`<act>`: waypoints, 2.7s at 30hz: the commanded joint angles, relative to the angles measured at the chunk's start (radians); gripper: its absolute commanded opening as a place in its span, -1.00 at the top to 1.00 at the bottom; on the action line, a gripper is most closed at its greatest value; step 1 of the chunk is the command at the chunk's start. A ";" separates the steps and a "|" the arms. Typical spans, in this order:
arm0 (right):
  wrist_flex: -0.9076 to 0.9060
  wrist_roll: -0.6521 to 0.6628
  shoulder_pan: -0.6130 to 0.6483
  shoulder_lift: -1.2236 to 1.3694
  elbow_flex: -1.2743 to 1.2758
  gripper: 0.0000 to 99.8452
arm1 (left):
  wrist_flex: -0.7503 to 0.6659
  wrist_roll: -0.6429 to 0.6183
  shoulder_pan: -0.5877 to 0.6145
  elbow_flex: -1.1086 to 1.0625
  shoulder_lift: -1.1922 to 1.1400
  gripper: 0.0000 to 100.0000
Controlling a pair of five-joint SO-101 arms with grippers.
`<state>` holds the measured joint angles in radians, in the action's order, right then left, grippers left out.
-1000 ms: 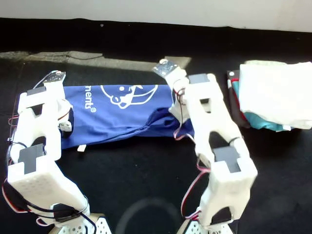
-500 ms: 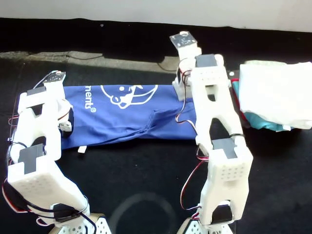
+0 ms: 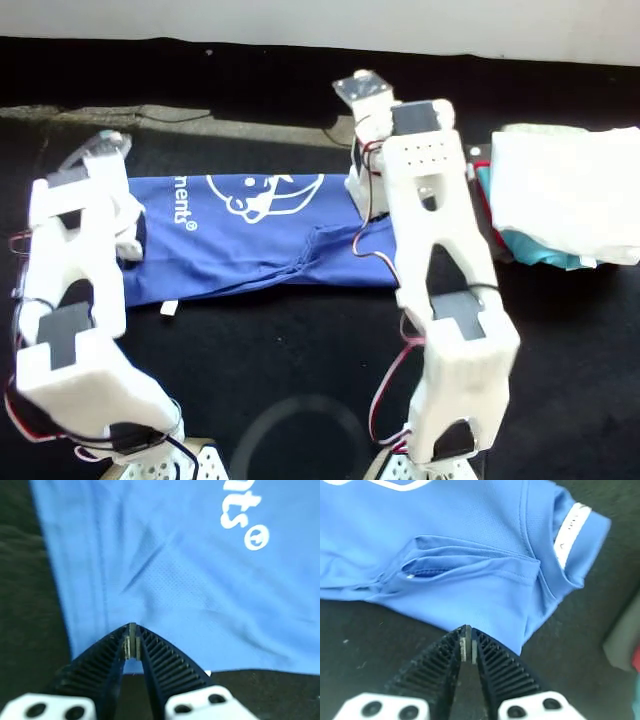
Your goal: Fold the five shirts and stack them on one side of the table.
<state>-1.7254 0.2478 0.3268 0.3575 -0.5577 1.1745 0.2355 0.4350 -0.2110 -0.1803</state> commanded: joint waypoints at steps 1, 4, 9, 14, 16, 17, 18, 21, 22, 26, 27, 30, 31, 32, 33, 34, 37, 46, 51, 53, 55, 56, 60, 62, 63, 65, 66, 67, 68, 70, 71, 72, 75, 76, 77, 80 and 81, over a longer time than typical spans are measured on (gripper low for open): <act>-0.035 -0.011 0.005 -0.154 -0.027 0.99 | 0.061 -0.002 0.004 0.090 0.143 0.98; -0.035 -0.009 0.005 -0.211 0.054 0.99 | 0.043 -0.002 0.045 0.125 0.156 0.92; -0.031 -0.008 0.010 -0.325 0.254 0.99 | 0.021 -0.002 0.120 0.229 0.010 0.52; -0.027 -0.008 0.010 -0.503 0.429 0.99 | 0.025 -0.002 0.174 0.441 -0.203 0.51; -0.027 -0.008 0.010 -0.575 0.492 0.99 | 0.031 0.003 0.176 0.527 -0.294 0.51; -0.027 -0.008 0.010 -0.608 0.521 0.99 | 0.049 0.005 0.176 0.568 -0.340 0.51; -0.027 -0.008 0.010 -0.639 0.549 0.99 | 0.069 0.005 0.171 0.608 -0.386 0.51; -0.025 -0.008 0.010 -0.714 0.618 0.99 | 0.133 0.005 0.154 0.727 -0.526 0.51; -0.025 -0.008 0.010 -0.736 0.634 0.99 | 0.163 0.002 0.148 0.763 -0.568 0.52; -0.025 -0.008 0.010 -0.799 0.690 0.99 | 0.310 0.000 0.097 0.920 -0.716 0.52; -0.025 -0.008 0.010 -0.808 0.700 0.99 | 0.350 -0.002 0.084 0.963 -0.743 0.52; -0.025 -0.008 0.010 -0.829 0.728 0.99 | 0.457 -0.002 0.051 1.087 -0.817 0.52; -0.025 -0.008 0.010 -0.835 0.736 0.99 | 0.488 -0.002 0.044 1.122 -0.840 0.52; -0.025 -0.008 0.010 -0.842 0.740 0.99 | 0.516 -0.002 0.036 1.156 -0.862 0.54; -0.025 -0.008 0.010 -0.849 0.742 0.99 | 0.539 -0.002 0.033 1.190 -0.881 0.61; -0.025 -0.008 0.010 -0.857 0.742 0.99 | 0.552 -0.002 0.033 1.213 -0.898 0.70; -0.025 -0.008 0.010 -0.888 0.742 0.99 | 0.563 -0.002 0.054 1.264 -0.949 0.99; -0.025 -0.014 0.010 -0.969 0.757 0.99 | 0.559 0.074 0.226 1.287 -0.969 0.98; 0.059 -0.014 0.010 -1.012 0.908 0.99 | 0.565 0.091 0.354 1.417 -0.970 0.98; 0.110 -0.014 0.010 -1.041 0.987 0.99 | 0.571 0.109 0.392 1.477 -0.970 0.98; 0.156 -0.014 0.010 -1.078 1.069 0.99 | 0.585 0.124 0.417 1.518 -0.970 0.98; 0.180 -0.014 0.010 -1.099 1.110 0.99 | 0.586 0.127 0.423 1.531 -0.969 0.98; 0.294 -0.008 0.002 -1.184 1.291 0.99 | 0.592 0.124 0.417 1.494 -0.920 0.98; 0.358 -0.008 -0.015 -1.222 1.386 0.99 | 0.594 0.124 0.392 1.415 -0.851 0.98; 0.394 -0.008 -0.030 -1.241 1.434 0.99 | 0.594 0.123 0.380 1.359 -0.800 0.98; 0.467 -0.008 -0.087 -1.264 1.518 0.99 | 0.594 0.123 0.340 1.221 -0.676 0.98; 0.506 -0.008 -0.117 -1.273 1.558 0.99 | 0.594 0.123 0.315 1.145 -0.607 0.98; 0.545 -0.008 -0.150 -1.277 1.598 0.99 | 0.594 0.123 0.285 1.067 -0.532 0.98; 0.579 -0.008 -0.177 -1.279 1.633 0.99 | 0.594 0.123 0.252 0.993 -0.453 0.98; 0.636 -0.006 -0.214 -1.279 1.696 0.99 | 0.592 0.123 0.171 0.854 -0.303 0.98; 0.662 -0.006 -0.222 -1.279 1.727 0.99 | 0.592 0.123 0.124 0.797 -0.234 0.98; 0.684 -0.006 -0.222 -1.280 1.755 0.99 | 0.591 0.123 0.070 0.746 -0.171 0.98; 0.756 -0.006 -0.222 -1.283 1.836 0.99 | 0.591 0.078 -0.104 0.647 -0.031 0.98; 0.785 -0.006 -0.222 -1.283 1.860 0.99 | 0.591 0.063 -0.163 0.639 -0.008 0.98; 0.812 -0.006 -0.223 -1.283 1.886 0.99 | 0.591 0.049 -0.219 0.639 0.002 0.98; 0.894 -0.006 -0.225 -1.283 1.963 0.99 | 0.588 -0.006 -0.364 0.659 -0.002 0.98; 0.918 -0.006 -0.225 -1.283 1.988 0.99 | 0.588 -0.031 -0.406 0.671 -0.013 0.98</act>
<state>-0.8738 0.2447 0.1135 -0.8991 1.3832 1.7576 0.2585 0.1634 0.4381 -0.2417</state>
